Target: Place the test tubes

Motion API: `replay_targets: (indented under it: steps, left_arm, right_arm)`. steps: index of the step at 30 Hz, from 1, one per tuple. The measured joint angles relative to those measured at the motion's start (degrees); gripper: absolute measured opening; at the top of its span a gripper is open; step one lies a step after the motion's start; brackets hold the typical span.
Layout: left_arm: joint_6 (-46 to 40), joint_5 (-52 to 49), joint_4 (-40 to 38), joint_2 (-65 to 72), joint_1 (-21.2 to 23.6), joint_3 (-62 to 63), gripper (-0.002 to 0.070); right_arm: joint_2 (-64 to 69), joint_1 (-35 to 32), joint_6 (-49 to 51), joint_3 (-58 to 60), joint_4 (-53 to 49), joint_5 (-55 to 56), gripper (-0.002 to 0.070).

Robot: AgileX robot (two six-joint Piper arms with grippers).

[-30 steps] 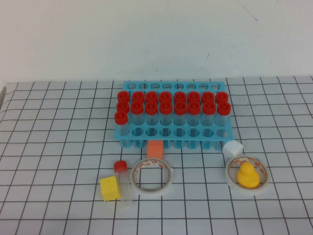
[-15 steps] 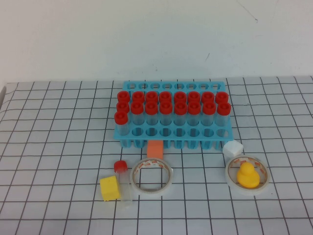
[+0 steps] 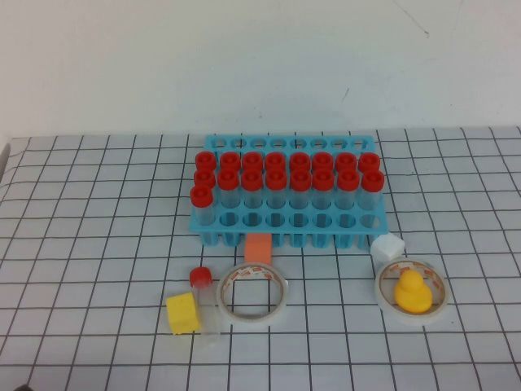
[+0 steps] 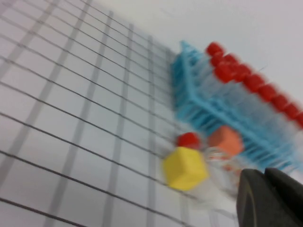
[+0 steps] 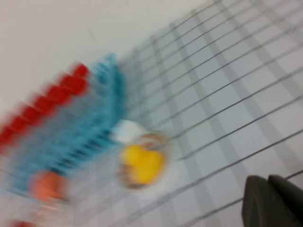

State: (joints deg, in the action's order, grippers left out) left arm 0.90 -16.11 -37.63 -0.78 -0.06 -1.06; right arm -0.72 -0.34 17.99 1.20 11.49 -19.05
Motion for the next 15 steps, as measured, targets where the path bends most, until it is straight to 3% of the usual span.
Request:
replay_targets:
  steps: [5, 15]
  left_arm:
    - [1.47, 1.78, -10.59, 0.00, 0.00, 0.00, -0.0001]
    - [2.61, 13.71, -16.23, 0.00, 0.00, 0.00, -0.0001]
  right_arm:
    - [0.00, 0.00, 7.70, 0.30, 19.38, 0.58, -0.0001]
    - [0.00, 0.00, 3.12, 0.30, 21.83, 1.76, -0.0001]
